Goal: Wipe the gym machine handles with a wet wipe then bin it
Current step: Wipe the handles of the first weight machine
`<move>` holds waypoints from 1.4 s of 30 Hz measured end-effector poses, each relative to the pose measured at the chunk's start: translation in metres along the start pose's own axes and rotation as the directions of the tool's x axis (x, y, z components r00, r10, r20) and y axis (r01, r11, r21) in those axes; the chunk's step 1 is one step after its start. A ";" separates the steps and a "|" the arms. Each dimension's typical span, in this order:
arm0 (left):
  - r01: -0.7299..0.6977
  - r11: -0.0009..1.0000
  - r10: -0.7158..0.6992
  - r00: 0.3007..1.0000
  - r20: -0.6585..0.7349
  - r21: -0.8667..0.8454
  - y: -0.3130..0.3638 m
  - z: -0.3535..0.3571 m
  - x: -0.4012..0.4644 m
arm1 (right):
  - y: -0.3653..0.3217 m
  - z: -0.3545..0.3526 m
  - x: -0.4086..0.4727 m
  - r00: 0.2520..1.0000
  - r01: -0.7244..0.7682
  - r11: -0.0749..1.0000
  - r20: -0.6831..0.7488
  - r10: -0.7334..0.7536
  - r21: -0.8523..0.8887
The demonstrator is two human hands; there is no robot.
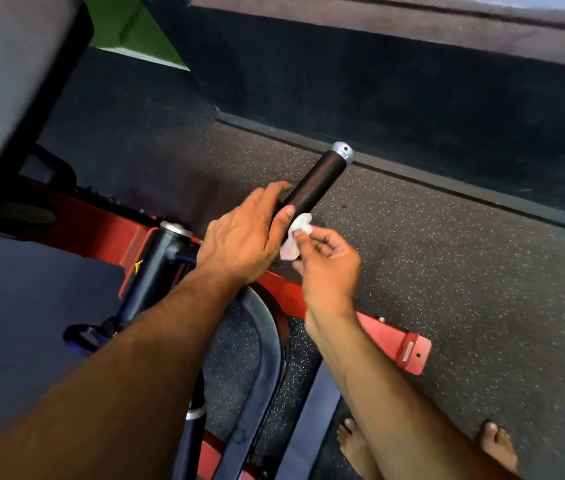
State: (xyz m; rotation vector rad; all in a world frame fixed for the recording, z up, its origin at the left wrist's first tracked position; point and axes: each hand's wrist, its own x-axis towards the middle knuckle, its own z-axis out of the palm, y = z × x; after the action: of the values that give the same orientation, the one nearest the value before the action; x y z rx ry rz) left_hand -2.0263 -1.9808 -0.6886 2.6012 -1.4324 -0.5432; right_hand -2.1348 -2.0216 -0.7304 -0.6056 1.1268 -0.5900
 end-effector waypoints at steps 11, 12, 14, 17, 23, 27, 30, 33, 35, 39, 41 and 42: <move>-0.022 0.999 0.024 0.998 -0.054 0.035 0.001 0.002 -0.002 | -0.041 -0.003 0.054 0.969 -0.246 0.890 0.062 0.241 0.385; -0.020 0.999 0.022 0.998 -0.051 0.037 0.002 0.001 -0.002 | -0.037 -0.006 0.049 0.965 -0.263 0.887 0.095 0.246 0.379; -0.015 0.999 0.017 0.999 -0.048 0.048 0.001 0.002 -0.002 | -0.038 -0.007 0.052 0.967 -0.254 0.878 0.115 0.227 0.407; -0.006 0.998 0.008 0.999 -0.032 0.063 0.000 0.003 -0.001 | -0.045 0.003 0.083 0.970 -0.241 0.811 0.106 0.219 0.534; -0.003 0.997 0.005 1.000 -0.022 0.081 0.001 0.002 0.000 | -0.021 0.009 0.082 0.921 -0.384 0.767 0.272 0.279 0.514; -0.016 0.997 0.017 1.000 -0.019 0.078 -0.001 0.002 0.001 | -0.026 0.002 0.084 0.933 -0.351 0.767 0.273 0.236 0.537; -0.027 0.998 0.028 0.999 -0.022 0.058 -0.002 0.003 0.001 | -0.042 0.019 0.098 0.927 -0.366 0.707 0.306 0.218 0.605; -0.040 0.998 0.041 0.999 -0.023 0.039 -0.003 0.004 0.001 | -0.048 0.027 0.096 0.926 -0.358 0.701 0.332 0.180 0.617; -0.044 0.998 0.045 0.999 -0.016 0.036 -0.003 0.003 0.001 | -0.044 0.019 0.090 0.925 -0.364 0.747 0.311 0.220 0.556; -0.040 0.998 0.041 0.999 -0.019 0.044 -0.003 0.003 0.001 | -0.037 0.006 0.082 0.965 -0.262 0.855 0.147 0.219 0.448; -0.045 0.997 0.047 0.999 -0.024 0.066 -0.002 0.003 0.001 | -0.036 0.005 0.075 0.987 -0.158 0.923 0.024 0.159 0.352; -0.045 0.996 0.047 0.999 -0.022 0.076 -0.002 0.004 0.001 | -0.038 0.007 0.070 0.989 -0.133 0.937 -0.016 0.146 0.324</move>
State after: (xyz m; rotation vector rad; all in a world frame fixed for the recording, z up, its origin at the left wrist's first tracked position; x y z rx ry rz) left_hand -2.0251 -1.9802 -0.6930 2.6154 -1.5301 -0.4602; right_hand -2.1110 -2.0964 -0.7468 -0.2300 1.0707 -0.6490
